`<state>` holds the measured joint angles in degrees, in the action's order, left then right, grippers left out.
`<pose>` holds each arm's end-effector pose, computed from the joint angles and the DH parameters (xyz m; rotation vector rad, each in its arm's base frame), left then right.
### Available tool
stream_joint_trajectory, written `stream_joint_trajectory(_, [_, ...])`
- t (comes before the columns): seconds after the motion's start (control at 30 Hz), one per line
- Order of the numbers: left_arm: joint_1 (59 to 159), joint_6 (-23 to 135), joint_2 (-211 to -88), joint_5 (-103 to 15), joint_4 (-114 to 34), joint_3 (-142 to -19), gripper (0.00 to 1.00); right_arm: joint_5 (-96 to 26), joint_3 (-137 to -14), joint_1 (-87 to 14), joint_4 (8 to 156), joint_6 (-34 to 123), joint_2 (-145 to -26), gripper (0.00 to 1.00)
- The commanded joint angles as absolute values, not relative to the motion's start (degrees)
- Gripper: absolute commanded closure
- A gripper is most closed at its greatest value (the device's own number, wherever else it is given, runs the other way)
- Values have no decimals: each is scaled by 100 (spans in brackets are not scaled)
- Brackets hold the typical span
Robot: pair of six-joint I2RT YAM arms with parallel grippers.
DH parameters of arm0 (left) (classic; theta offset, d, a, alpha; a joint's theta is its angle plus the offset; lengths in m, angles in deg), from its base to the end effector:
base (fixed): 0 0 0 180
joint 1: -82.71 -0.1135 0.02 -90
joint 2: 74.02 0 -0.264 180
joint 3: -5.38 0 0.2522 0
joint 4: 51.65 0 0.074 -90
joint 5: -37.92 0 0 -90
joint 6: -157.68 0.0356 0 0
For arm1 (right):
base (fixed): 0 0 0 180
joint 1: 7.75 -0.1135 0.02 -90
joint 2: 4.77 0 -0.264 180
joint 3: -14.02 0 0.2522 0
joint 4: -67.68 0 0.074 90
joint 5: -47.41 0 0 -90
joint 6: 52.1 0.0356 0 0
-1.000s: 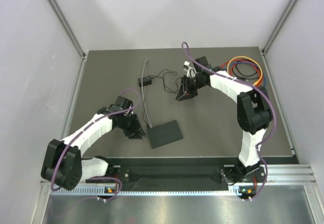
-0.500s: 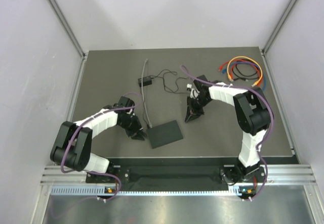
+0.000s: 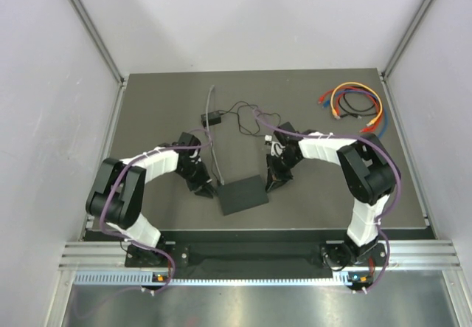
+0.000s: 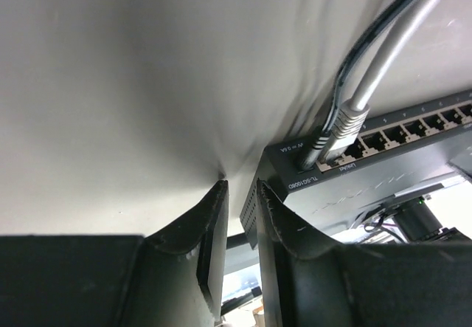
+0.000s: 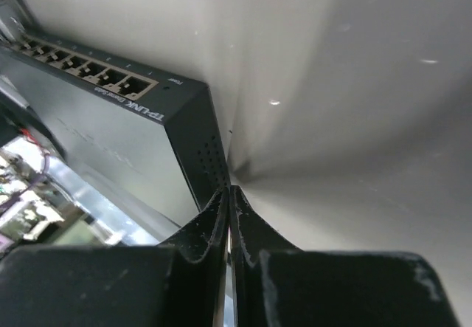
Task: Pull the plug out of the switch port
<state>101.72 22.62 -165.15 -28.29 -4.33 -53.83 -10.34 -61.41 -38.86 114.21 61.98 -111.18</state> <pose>0.2404 -0.0980 0.1394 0.6185 -2.9377 0.6859 0.2756 0.1885 0.1353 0.2726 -2.9233 -0.9006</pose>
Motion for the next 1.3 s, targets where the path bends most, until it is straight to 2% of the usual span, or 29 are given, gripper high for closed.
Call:
stream_joint_trajectory(0.0, [10161,2444,-16648,-2651,-475,-5759,73,-937,-6197,-4132,11106,6260,-11059,99])
stream_joint_trajectory(0.27, [10161,2576,-17183,-2511,-458,-6453,74,-805,-6268,-4746,11080,6505,-10875,100])
stream_joint_trajectory(0.4, [10161,2681,-17237,-2720,-230,-6665,75,-1111,-6390,-4686,11281,6427,-10717,100])
stream_joint_trajectory(0.63, [10100,2900,-16649,-3213,201,-6481,73,-2867,-7609,-4519,12598,5655,-10839,91])
stream_joint_trajectory(0.83, [10099,3182,-16165,-3127,553,-6700,73,-3696,-8655,-4431,13320,5118,-11313,79])
stream_joint_trajectory(0.9, [10099,3191,-16095,-2924,518,-6701,73,-3522,-8938,-4413,13373,5039,-11454,76])
stream_joint_trajectory(1.03, [10108,3025,-15945,-2625,343,-6490,73,-2233,-9501,-4405,13040,5099,-11806,69])
stream_joint_trajectory(1.1, [10108,2954,-15892,-2581,220,-6253,73,-1756,-9589,-4405,12717,5248,-11990,61])
stream_joint_trajectory(1.27, [10108,2892,-15997,-2449,158,-5954,73,-683,-9511,-4396,12039,5776,-12289,55])
